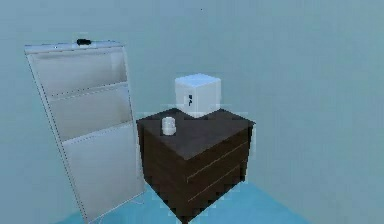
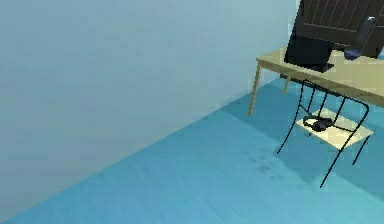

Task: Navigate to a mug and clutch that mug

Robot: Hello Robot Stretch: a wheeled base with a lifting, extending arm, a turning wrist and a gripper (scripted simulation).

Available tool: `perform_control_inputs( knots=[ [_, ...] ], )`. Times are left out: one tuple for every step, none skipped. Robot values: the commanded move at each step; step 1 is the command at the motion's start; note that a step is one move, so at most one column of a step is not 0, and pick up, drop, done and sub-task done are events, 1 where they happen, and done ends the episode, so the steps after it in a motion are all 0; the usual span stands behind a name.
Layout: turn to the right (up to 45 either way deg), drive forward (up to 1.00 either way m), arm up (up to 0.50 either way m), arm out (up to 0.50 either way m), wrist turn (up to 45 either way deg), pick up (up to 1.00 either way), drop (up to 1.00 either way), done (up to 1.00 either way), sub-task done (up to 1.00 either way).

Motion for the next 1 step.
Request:
perform_control_inputs(
  knots=[
    [6.0, 0.0, 0.0, 0.0, 0.0, 0.0, 0.0, 0.0, 0.0]
  ],
)
